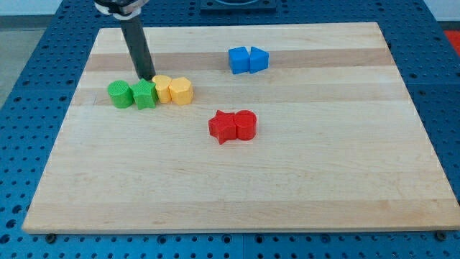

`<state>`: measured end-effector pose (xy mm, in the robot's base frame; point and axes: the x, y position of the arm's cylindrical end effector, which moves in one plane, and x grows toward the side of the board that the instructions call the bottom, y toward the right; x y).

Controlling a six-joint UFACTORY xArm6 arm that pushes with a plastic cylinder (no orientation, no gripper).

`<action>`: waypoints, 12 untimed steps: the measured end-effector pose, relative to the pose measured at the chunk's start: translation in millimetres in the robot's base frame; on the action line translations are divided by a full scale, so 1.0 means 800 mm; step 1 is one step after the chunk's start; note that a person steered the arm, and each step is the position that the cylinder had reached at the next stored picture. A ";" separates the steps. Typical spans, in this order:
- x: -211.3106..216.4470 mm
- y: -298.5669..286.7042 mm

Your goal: Slightly push the yellow heart towards bottom

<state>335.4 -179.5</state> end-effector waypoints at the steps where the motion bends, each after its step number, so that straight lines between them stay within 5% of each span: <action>1: 0.000 0.000; 12: 0.004 0.052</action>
<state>338.4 -138.0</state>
